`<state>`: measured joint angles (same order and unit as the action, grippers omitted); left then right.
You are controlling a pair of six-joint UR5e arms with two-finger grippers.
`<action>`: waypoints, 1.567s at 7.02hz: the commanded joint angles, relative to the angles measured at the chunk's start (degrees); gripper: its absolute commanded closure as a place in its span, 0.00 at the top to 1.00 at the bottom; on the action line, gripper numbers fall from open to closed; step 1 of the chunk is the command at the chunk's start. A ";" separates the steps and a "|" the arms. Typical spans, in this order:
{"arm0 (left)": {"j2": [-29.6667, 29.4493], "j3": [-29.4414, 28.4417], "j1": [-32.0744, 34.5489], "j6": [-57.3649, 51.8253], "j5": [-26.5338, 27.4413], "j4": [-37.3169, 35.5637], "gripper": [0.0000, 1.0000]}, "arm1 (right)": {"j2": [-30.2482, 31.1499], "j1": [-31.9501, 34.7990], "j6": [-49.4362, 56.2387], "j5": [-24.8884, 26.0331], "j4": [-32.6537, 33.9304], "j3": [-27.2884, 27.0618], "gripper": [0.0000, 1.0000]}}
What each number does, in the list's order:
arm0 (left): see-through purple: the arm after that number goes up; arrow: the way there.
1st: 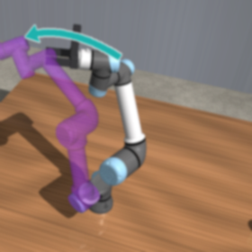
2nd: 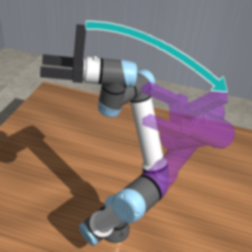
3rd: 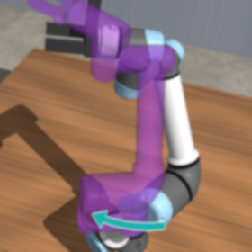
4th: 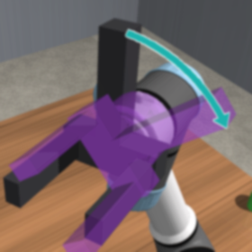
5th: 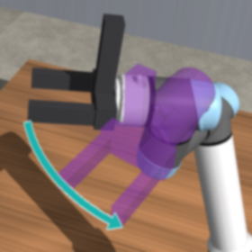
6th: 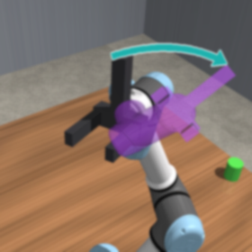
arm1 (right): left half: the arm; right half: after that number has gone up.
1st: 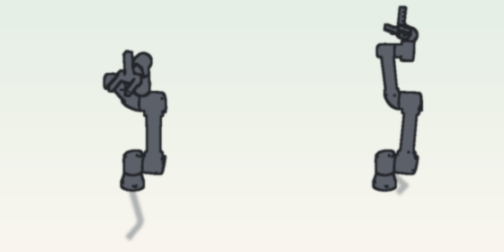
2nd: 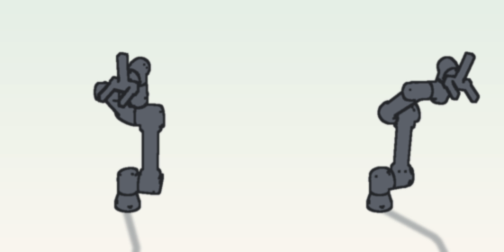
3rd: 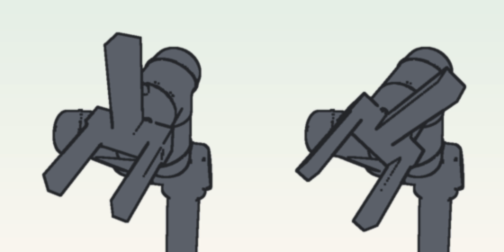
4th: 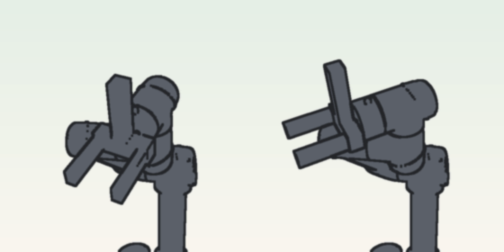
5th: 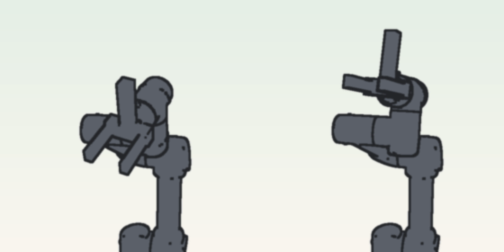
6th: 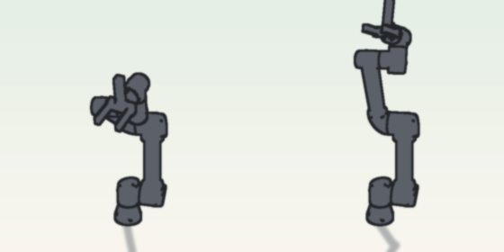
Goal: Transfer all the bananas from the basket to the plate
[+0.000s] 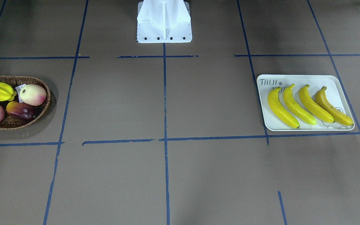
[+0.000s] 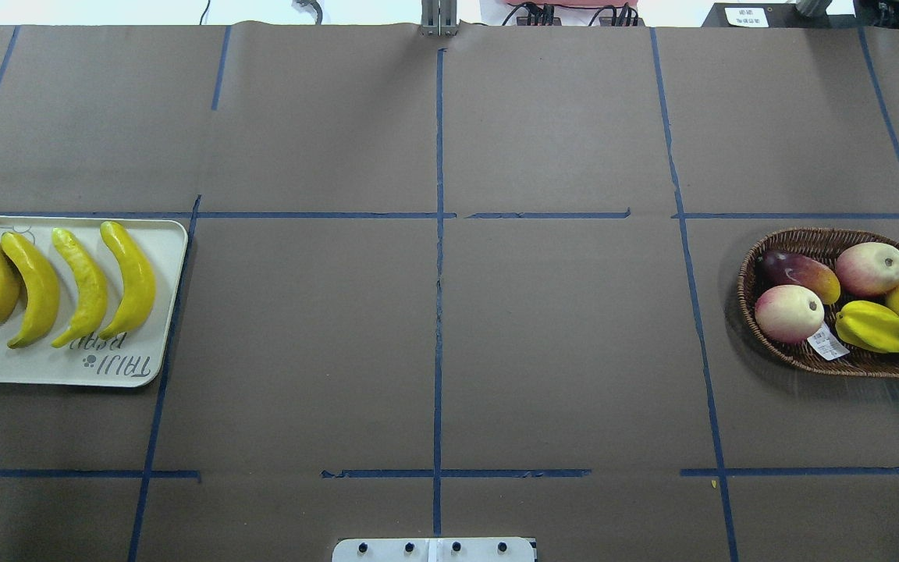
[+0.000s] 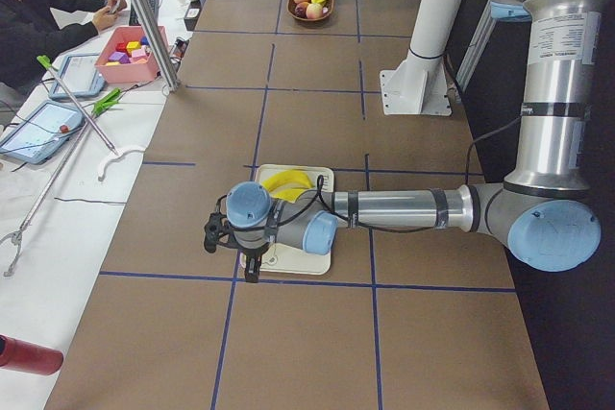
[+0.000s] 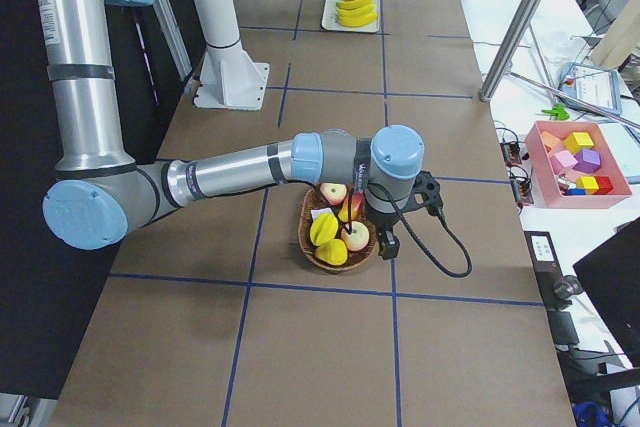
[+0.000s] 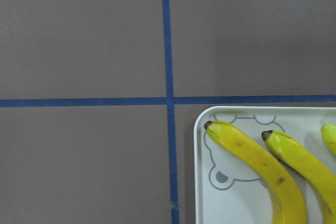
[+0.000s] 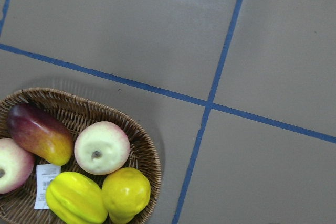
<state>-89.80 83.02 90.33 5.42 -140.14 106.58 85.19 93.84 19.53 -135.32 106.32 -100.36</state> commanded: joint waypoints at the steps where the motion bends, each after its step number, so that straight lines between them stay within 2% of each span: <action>1: -0.03 0.13 0.29 -2.94 0.21 -1.71 1.00 | 0.50 -0.06 -0.20 2.78 -1.02 1.20 1.00; 2: -0.37 0.22 0.72 -9.14 0.48 -7.73 1.00 | 0.59 -0.06 -0.37 2.17 -0.85 1.91 1.00; 3: -0.55 0.39 1.42 -11.72 2.31 -10.66 1.00 | 0.68 0.03 -0.55 1.56 -0.68 2.01 1.00; 5: 0.40 4.49 4.14 -11.66 2.24 -16.01 1.00 | 0.68 0.03 -2.03 0.06 -0.41 2.27 1.00; 6: 4.24 8.79 4.16 -10.96 1.97 -16.14 1.00 | 1.46 0.03 -3.78 -0.90 -0.33 2.44 1.00; 7: 5.50 11.44 4.07 -9.57 2.23 -16.23 1.00 | 2.77 0.03 -5.37 -3.00 -0.33 2.45 1.00; 11: 3.93 11.64 3.72 -9.29 2.24 -16.75 1.00 | 3.67 0.90 -5.56 -3.28 -0.50 6.05 1.00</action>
<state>-85.58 94.69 94.04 -3.90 -137.91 89.92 88.74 94.54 13.95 -138.61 105.92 -94.86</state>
